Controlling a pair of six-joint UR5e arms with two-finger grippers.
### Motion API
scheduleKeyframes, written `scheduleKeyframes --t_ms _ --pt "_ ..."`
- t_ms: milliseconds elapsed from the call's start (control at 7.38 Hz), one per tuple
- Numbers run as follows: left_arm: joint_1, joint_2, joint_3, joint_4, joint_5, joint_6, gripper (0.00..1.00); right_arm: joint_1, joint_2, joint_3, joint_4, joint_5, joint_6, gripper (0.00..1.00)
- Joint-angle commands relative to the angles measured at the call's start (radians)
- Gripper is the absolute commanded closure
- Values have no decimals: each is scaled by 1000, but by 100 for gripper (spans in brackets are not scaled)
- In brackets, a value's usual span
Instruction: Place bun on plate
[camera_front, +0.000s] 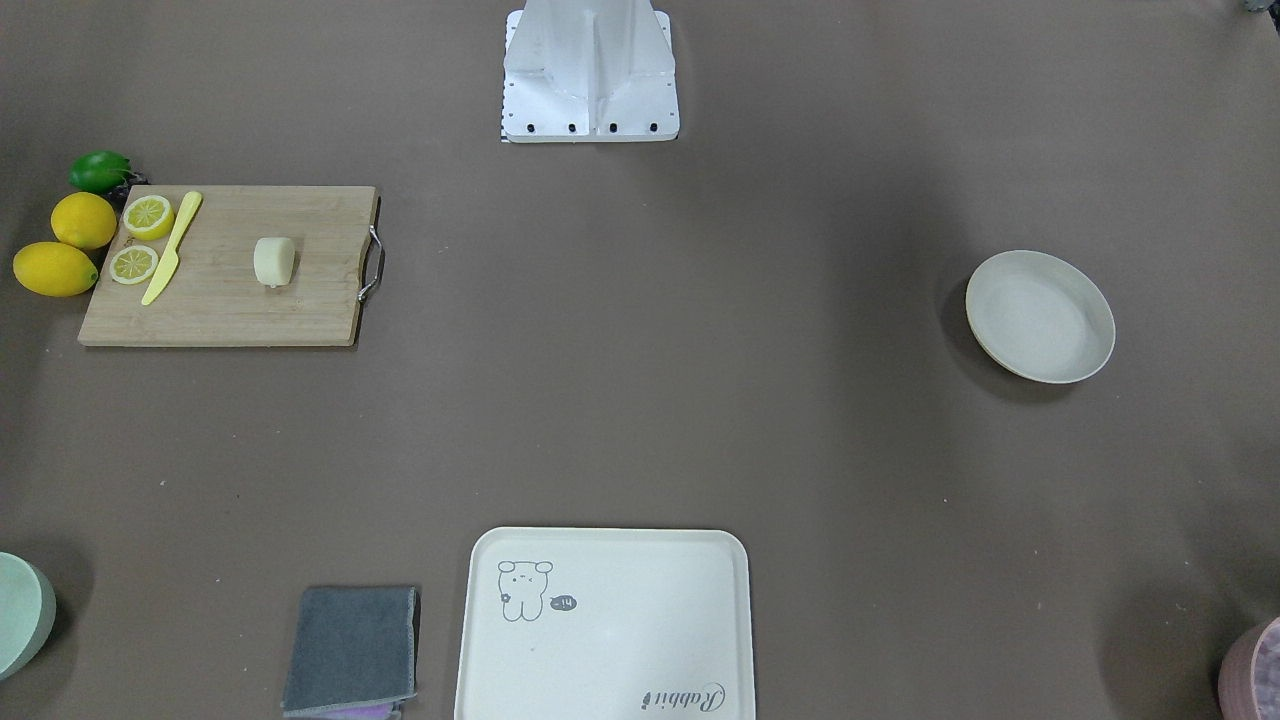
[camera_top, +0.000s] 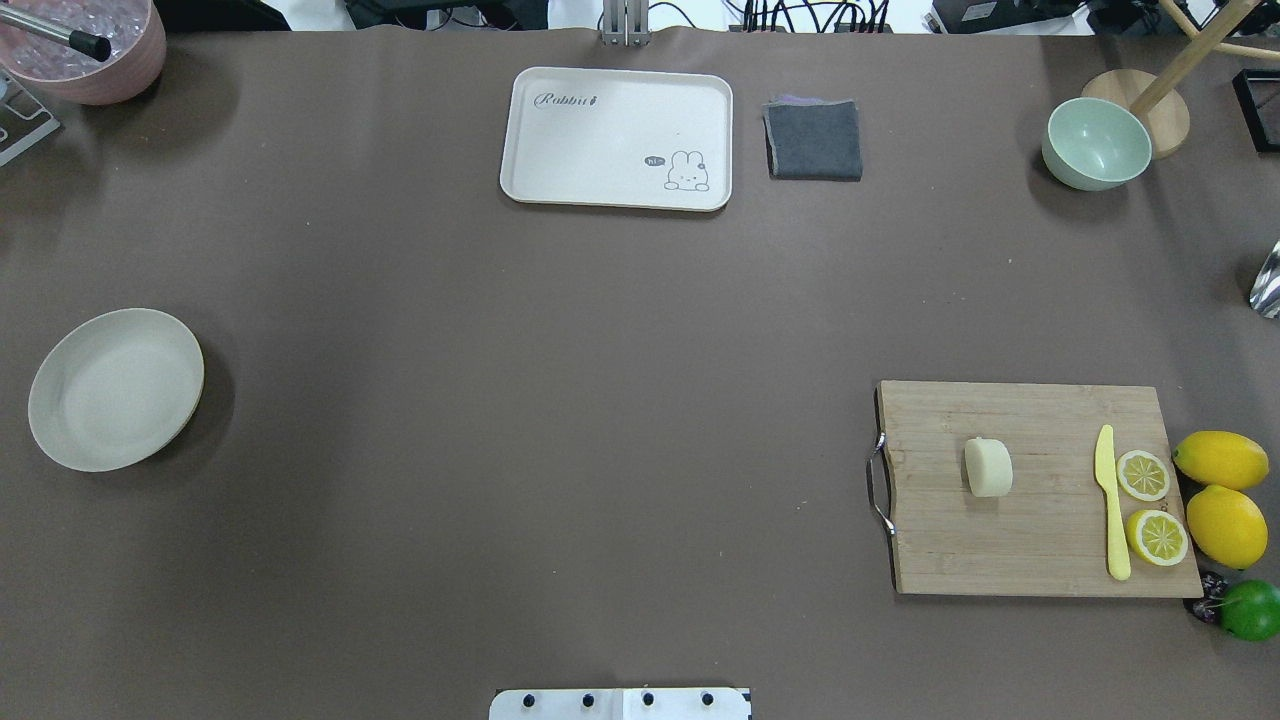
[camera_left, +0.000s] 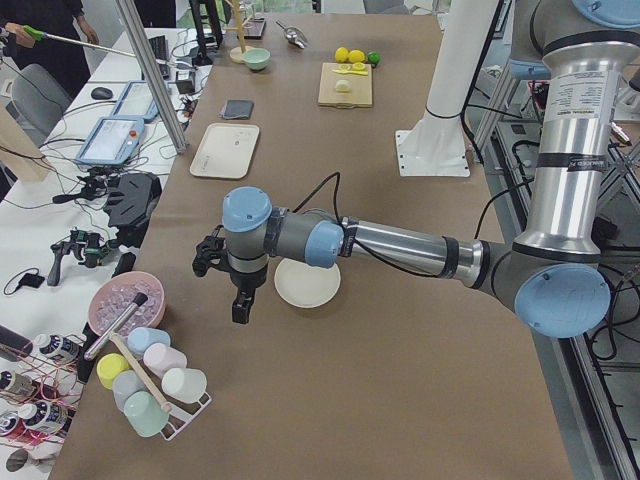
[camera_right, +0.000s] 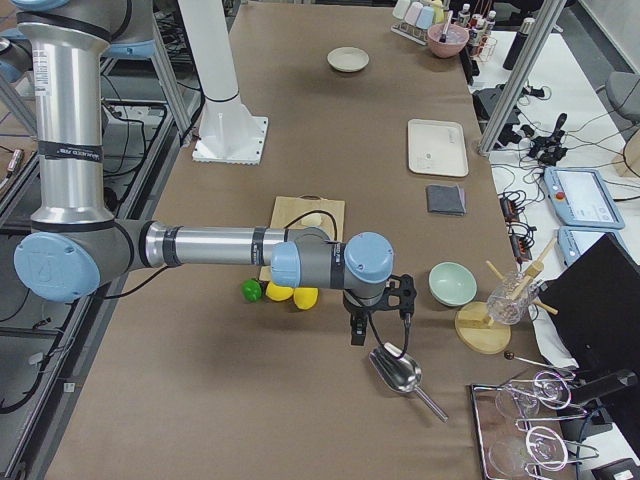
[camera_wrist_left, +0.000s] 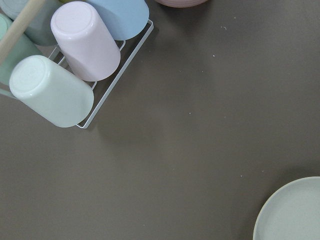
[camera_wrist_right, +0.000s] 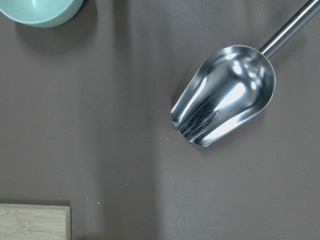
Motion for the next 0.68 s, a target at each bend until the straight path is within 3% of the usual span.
scheduleKeyframes --t_ms 0,542 --pt "1 0 1 0 2 0 2 0 3 -1 0 0 2 0" --pt "1 6 7 -1 2 -2 2 -2 4 -2 2 0 2 0"
